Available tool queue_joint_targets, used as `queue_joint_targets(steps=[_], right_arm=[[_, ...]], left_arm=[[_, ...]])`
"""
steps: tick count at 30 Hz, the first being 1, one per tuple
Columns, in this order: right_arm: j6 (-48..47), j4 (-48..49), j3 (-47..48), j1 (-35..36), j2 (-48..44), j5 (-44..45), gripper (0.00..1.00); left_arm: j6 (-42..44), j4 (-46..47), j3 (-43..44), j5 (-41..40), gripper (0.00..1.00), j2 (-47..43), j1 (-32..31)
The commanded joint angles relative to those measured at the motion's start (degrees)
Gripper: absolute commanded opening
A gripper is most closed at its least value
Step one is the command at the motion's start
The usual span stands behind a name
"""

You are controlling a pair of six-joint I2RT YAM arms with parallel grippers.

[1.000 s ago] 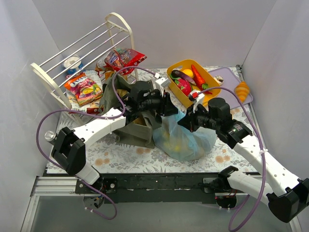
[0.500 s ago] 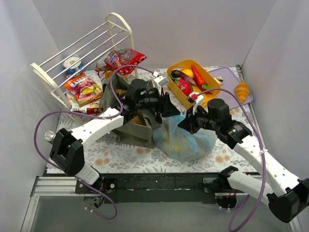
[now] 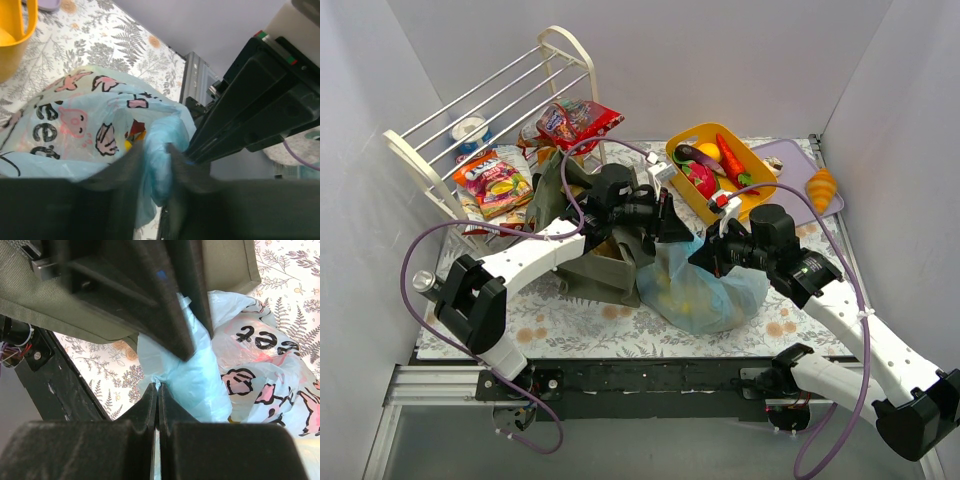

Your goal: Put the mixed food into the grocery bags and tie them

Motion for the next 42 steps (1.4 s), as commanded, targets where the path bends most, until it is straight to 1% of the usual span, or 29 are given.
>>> queue_joint_targets(steps=[1,2,3,4,5,7,8,9,11,14,18,20,25,27,29,30,34,37,40,42], right_arm=[[-0.99,0.36,0.45,0.32,-0.8,-0.38,0.01],[-1.07,-0.25,0.71,0.32,-0.89,-0.12,0.01],[-1.16,-0.69,1.15,0.32,-0.98,0.66,0.01],[-1.33,-1.22,2.2,0.32,-1.07,1.11,0.07],[-1.86,-2.01,2.99,0.32,-1.33,1.37,0.25],[-3.61,-4.29,5.18,0.32,-2.12,2.08,0.51],[-4.23,-4.99,5.72,0.32,-2.47,2.34,0.68],[-5.54,-5.96,6.25,0.32,-3.0,2.78,0.72],[-6.78,-6.14,6.25,0.32,-4.84,2.96,0.78],[-9.5,-4.74,4.15,0.32,-7.74,3.39,0.82],[-12.93,-2.02,0.02,0.32,-11.08,6.46,0.82],[-15.13,-0.09,-1.48,0.41,-12.58,6.47,0.82],[-17.94,8.52,-7.63,0.76,-16.01,6.12,0.84],[-19.0,10.99,-8.69,0.94,-15.75,6.3,0.89],[-19.35,12.57,-9.83,1.29,-15.66,6.47,0.91],[-19.79,14.32,-10.18,1.38,-15.83,7.0,0.92],[-21.29,16.26,-11.24,2.34,-15.05,10.24,0.94],[-21.99,19.15,-12.2,2.96,-14.43,14.46,0.93],[-22.87,20.04,-12.29,3.05,-13.12,19.11,0.89],[-23.4,20.05,-11.68,2.96,-12.85,20.01,0.81]], left_arm=[[0.41,0.57,1.29,4.36,0.04,-0.56,0.13],[-0.02,1.36,0.85,3.92,0.0,-0.99,0.13],[-0.2,1.8,0.41,3.75,0.0,-1.35,0.13],[-0.38,2.15,-0.38,3.66,0.0,-1.52,0.39],[-1.42,3.03,-0.74,3.66,0.0,-1.96,0.65],[-3.36,5.05,-1.61,5.05,0.0,-2.4,2.49],[-4.85,7.84,-2.75,5.76,0.0,-2.58,3.29],[-7.12,9.09,-3.28,7.16,0.0,-2.84,3.99],[-8.37,10.76,-3.64,8.05,0.0,-2.93,5.66],[-9.34,11.39,-3.12,9.8,0.0,-2.41,6.54],[-11.27,12.7,-2.32,12.62,0.0,-1.26,7.51],[-12.77,14.28,-2.32,14.29,0.0,-0.74,8.13],[-15.67,17.18,-2.76,15.96,0.0,-0.03,8.83],[-17.42,19.55,-3.11,16.4,0.0,0.23,9.0],[-18.13,20.52,-3.11,16.66,0.0,0.41,9.09],[-18.31,20.61,-3.03,16.84,0.0,0.41,9.18],[-18.83,21.23,-3.29,17.45,0.0,0.59,9.18],[-19.54,22.72,-3.9,18.68,0.0,0.59,9.18],[-20.59,24.57,-4.43,20.0,0.0,0.85,9.18],[-20.77,25.18,-4.69,20.53,0.0,1.02,9.18]])
